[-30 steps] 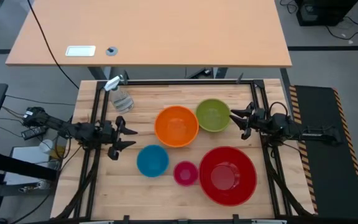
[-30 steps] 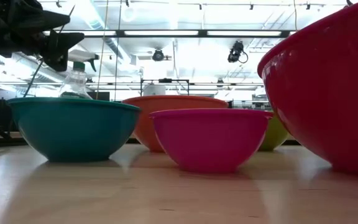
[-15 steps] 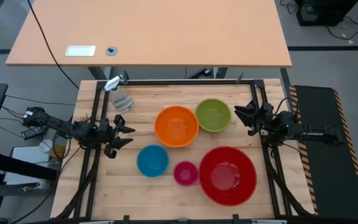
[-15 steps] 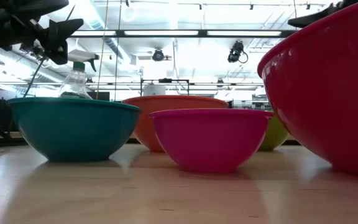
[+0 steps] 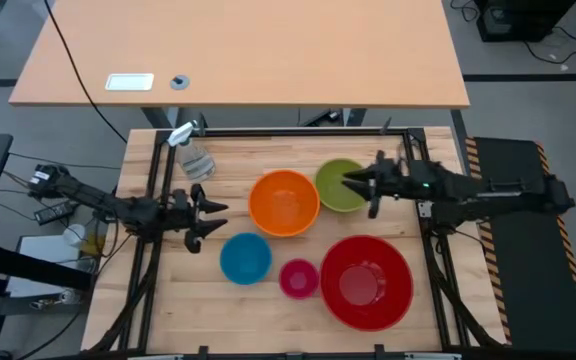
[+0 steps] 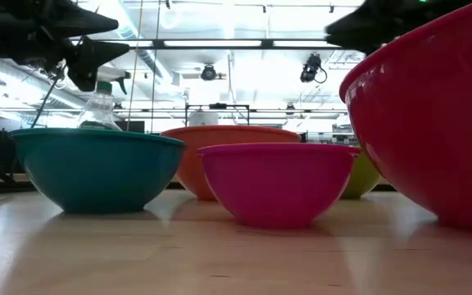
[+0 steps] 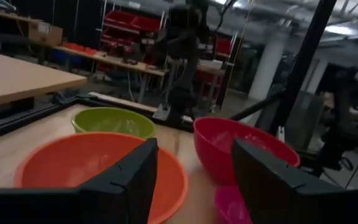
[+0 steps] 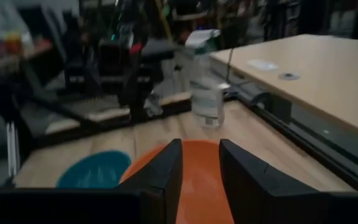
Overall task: Nest bowls inside each other
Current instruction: Stack the orange bowl on the red bowl
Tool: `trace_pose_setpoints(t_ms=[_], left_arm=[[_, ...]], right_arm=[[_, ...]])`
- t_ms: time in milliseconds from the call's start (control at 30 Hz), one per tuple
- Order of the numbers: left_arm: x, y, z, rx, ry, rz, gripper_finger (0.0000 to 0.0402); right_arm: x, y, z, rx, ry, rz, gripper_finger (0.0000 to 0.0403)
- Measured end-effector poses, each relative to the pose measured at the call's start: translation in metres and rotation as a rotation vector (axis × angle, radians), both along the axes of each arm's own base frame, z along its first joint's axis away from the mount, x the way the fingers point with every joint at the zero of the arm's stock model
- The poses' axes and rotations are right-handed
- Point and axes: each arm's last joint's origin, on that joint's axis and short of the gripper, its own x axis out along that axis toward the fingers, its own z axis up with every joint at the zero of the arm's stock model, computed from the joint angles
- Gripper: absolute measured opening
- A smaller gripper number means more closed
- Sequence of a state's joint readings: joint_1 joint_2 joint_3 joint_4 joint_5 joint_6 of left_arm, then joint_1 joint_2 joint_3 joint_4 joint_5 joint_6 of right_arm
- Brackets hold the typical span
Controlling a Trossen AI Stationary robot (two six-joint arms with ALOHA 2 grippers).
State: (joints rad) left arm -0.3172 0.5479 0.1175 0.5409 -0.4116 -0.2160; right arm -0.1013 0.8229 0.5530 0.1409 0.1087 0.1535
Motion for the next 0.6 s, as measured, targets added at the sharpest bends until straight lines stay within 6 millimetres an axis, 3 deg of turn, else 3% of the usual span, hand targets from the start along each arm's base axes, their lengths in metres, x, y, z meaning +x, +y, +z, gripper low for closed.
trace_pose_setpoints(t_ms=[167,300,600], left_arm=[[0.013,-0.004,0.011,0.024,0.073,0.020,0.0208],[0.022,-0.006,0.020,0.053,0.158,0.026,0.0208],[0.030,-0.009,0.022,0.088,0.276,0.025,0.0208]], right_arm=[[0.044,0.000,0.008,-0.047,0.179,0.098,0.0114],[0.074,0.011,0.007,-0.069,0.325,0.160,0.0114],[0.118,0.037,-0.001,-0.333,0.578,0.181,0.0120]])
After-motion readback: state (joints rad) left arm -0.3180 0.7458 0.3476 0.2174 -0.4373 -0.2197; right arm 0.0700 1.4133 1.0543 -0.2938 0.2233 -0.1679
